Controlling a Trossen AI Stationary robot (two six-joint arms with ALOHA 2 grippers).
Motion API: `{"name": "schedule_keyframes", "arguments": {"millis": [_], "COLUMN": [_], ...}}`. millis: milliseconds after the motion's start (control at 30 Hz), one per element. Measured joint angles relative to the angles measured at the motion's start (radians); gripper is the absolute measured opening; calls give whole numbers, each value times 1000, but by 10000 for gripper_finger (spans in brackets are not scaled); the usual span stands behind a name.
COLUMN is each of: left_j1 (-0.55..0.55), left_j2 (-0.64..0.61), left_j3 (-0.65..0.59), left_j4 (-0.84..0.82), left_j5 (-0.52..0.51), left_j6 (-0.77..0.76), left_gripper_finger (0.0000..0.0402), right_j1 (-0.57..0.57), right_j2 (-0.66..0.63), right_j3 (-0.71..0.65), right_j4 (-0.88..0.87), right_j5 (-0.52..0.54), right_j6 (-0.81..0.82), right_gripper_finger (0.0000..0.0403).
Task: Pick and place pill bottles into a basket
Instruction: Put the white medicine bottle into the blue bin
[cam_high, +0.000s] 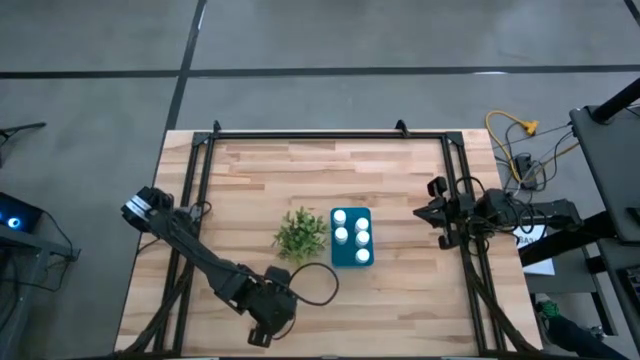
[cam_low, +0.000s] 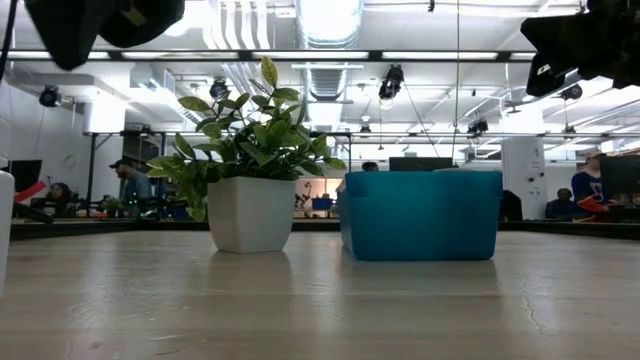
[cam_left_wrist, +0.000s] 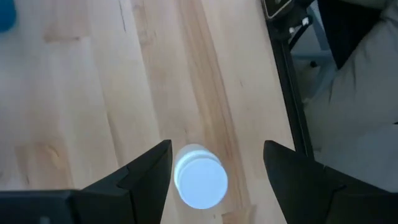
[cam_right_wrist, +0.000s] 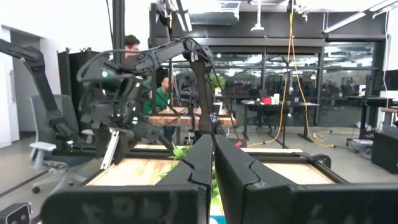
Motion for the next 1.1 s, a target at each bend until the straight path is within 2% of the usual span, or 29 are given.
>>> {"name": "schedule_keyframes", "arguments": {"millis": [567, 1100], "left_j1": [-5, -5], "left_j2": [85, 86], "left_j3": [-22, -50], "left_j4": [-55, -41], "left_j5": [1, 14], "left_j6": [-27, -27], "left_gripper_finger": [235, 235], "right_j1": [0, 0], "right_j2": [5, 5], "right_j3": [0, 0], "right_j4": [-18, -22], "right_j5": [-1, -1], "right_j6": [23, 23], "right_gripper_finger": [9, 9]}}
